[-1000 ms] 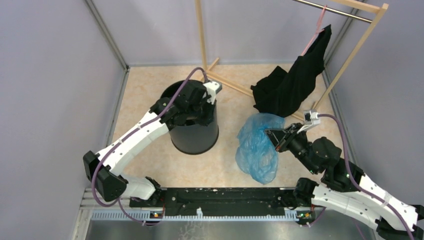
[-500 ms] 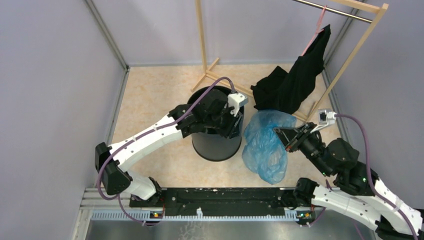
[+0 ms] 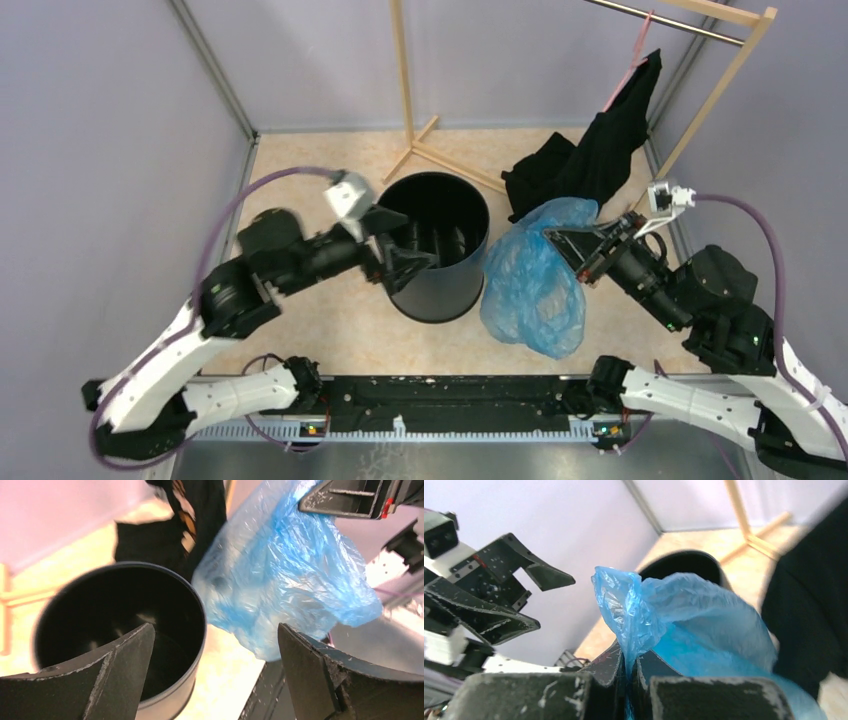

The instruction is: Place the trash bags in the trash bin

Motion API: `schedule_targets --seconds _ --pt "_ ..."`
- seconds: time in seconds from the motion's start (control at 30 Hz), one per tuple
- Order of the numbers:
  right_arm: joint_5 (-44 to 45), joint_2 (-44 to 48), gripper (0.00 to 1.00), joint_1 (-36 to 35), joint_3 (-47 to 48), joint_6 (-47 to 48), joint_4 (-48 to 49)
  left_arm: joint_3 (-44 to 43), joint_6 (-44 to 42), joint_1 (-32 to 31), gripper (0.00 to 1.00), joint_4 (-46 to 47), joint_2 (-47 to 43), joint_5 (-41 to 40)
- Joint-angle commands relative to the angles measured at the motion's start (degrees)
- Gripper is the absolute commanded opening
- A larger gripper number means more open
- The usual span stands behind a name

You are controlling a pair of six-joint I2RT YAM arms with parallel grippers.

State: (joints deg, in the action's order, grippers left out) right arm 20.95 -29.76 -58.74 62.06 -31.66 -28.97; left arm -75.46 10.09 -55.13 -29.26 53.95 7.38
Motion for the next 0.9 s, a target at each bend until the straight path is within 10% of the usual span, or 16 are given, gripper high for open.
schedule_targets --seconds 0.0,0.33,0.6,0.87 --pt "-14.0 -10.5 0.0 -0.39 10.95 5.41 9.72 3.7 0.59 0.03 0.99 2.56 -8.69 -11.97" --pt "-22.75 -37.85 0.0 -0.35 44.78 9.02 12.41 6.33 4.2 -0.06 0.99 -4.99 -25.36 -26.07" --pt "1.42 -37.97 0.0 -0.27 33.57 3.94 1.82 7.7 6.3 -0.19 0.99 -9.93 -28.91 -29.52" --pt "4.87 -34.45 0.0 -0.29 21.0 1.97 3.38 4.21 4.63 -0.59 0.99 -7.74 -18.41 -27.54"
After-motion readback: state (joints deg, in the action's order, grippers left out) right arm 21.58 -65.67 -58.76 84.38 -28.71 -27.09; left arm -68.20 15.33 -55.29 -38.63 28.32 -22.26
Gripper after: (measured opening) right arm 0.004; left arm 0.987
